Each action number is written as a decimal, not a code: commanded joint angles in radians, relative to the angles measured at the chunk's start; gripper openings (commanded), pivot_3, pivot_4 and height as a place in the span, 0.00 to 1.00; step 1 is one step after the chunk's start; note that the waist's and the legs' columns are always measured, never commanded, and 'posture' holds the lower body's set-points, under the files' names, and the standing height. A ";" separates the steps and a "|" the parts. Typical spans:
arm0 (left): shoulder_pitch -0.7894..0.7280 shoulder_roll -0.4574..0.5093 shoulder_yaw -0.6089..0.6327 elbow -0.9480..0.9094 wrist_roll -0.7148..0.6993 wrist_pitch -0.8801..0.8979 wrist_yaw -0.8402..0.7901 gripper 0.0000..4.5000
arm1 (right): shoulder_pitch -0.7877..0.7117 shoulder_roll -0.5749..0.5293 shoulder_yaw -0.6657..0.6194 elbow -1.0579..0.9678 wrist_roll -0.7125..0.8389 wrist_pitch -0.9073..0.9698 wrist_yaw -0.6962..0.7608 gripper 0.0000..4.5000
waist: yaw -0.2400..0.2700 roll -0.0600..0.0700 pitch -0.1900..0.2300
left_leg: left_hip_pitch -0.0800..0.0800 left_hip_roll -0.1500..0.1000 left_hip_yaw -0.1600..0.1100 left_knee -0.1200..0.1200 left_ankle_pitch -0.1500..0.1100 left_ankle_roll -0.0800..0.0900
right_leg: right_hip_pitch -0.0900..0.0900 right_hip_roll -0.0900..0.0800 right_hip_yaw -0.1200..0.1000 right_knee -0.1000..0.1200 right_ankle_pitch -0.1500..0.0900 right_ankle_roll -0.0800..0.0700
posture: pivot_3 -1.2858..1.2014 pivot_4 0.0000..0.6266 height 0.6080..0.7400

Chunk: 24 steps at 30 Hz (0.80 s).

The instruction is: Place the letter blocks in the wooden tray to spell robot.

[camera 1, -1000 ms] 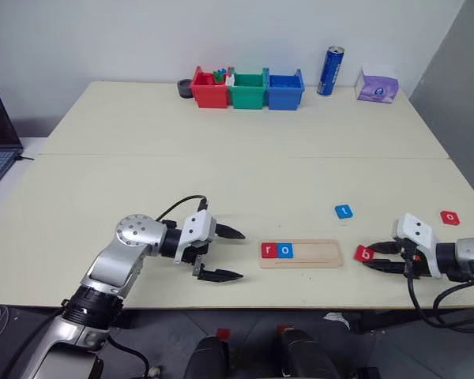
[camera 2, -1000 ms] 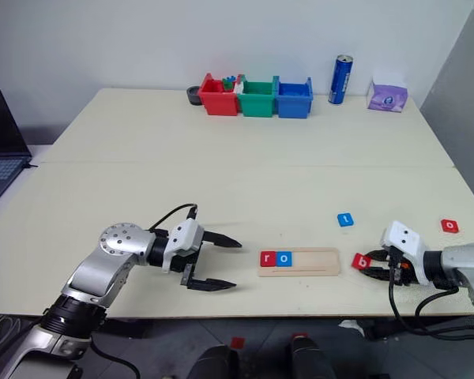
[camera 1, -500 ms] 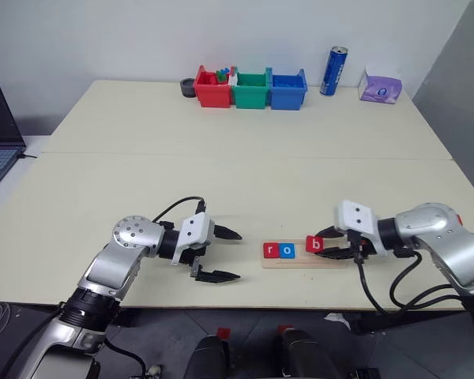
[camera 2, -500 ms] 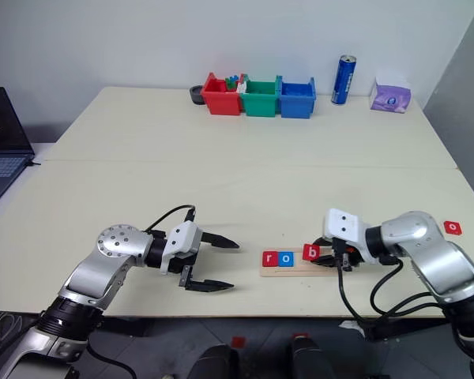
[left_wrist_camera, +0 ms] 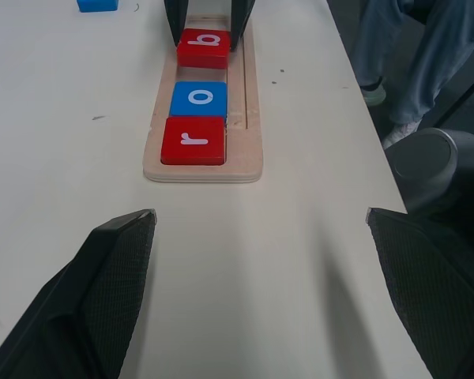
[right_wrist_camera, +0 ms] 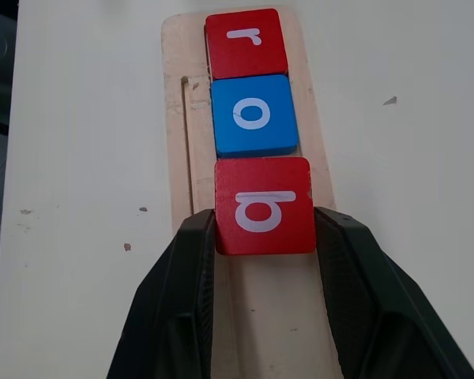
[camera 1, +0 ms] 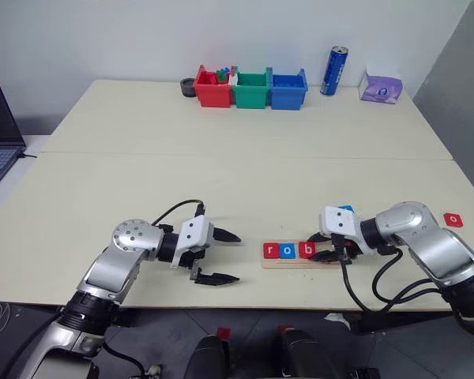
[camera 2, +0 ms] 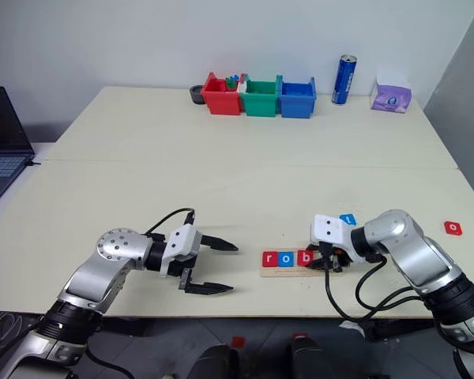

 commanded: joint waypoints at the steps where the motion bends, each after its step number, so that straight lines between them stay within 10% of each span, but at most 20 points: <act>1: -0.003 0.010 0.010 -0.035 -0.002 -0.012 0.006 1.00 | -0.034 0.006 0.001 0.003 -0.017 -0.023 0.022 0.32 | 0.000 0.000 0.000 | 0.000 0.000 0.000 0.000 0.000 0.000 | 0.000 0.000 0.000 0.000 0.000 0.000 | 0.52 0.24 1.00; 24: 0.004 0.010 0.006 -0.070 -0.008 0.013 0.022 1.00 | -0.050 0.023 0.017 0.003 -0.054 -0.034 0.060 0.32 | 0.000 0.000 0.000 | 0.000 0.000 -0.001 0.000 0.000 0.000 | 0.000 0.000 0.000 0.000 0.000 -0.001 | 0.52 0.24 1.00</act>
